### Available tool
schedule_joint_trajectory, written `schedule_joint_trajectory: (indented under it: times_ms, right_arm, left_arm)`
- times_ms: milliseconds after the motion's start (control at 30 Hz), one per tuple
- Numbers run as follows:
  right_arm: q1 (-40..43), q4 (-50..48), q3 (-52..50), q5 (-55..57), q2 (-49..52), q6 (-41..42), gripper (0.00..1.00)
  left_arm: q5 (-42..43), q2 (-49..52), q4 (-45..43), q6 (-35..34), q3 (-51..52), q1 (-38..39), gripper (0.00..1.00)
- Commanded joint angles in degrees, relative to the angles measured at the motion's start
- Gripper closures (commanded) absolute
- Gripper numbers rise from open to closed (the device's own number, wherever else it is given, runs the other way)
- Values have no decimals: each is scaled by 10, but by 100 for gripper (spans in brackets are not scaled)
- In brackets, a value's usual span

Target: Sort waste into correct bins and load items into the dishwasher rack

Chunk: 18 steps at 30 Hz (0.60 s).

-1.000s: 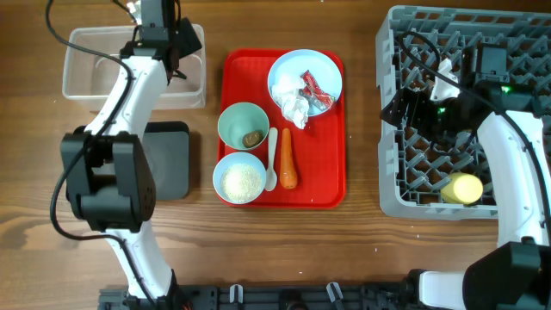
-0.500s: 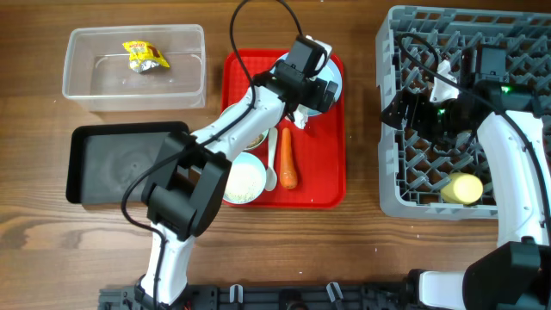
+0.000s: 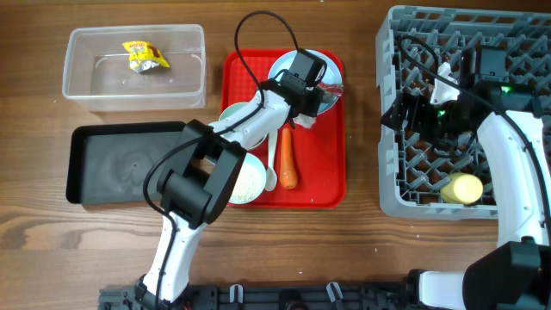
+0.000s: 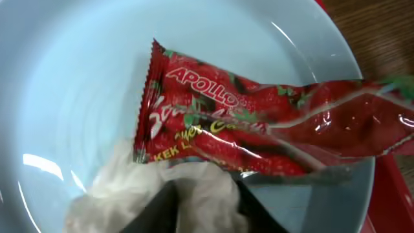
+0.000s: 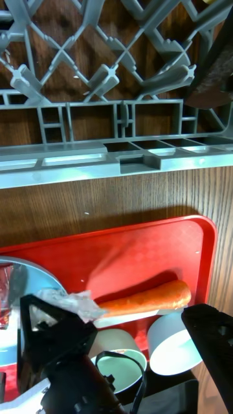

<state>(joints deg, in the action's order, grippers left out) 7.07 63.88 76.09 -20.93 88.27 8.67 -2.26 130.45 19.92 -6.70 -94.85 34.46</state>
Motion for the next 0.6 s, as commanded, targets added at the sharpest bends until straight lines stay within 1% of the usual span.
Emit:
schedule_joint_trajectory:
  times_ms: [0, 100, 167, 267, 367, 467, 500, 567]
  right_arm:
    - [0, 4, 0, 6, -2, -12, 0]
    - [0, 5, 0, 6, -2, -12, 1]
    - [0, 5, 0, 6, -2, -12, 1]
    - [0, 5, 0, 6, -2, -12, 1]
    - [0, 3, 0, 6, -2, -12, 0]
    - [0, 3, 0, 6, -2, -12, 1]
    - [0, 3, 0, 6, -2, -12, 1]
    - [0, 3, 0, 6, -2, -12, 1]
  left_arm:
    - [-2, 16, 2, -15, -2, 2, 96]
    - [-2, 9, 5, -15, -2, 2, 96]
    - [-2, -17, 21, -22, -12, -1, 96]
    - [-2, -90, 77, -32, -50, -15, 96]
    - [-2, -170, 98, -32, -56, -36, 96]
    - [-2, -227, 106, -32, -56, -78, 96]
    - [-4, -231, 105, -32, -56, -92, 96]
    - [-25, -234, 102, -32, -56, -149, 96]
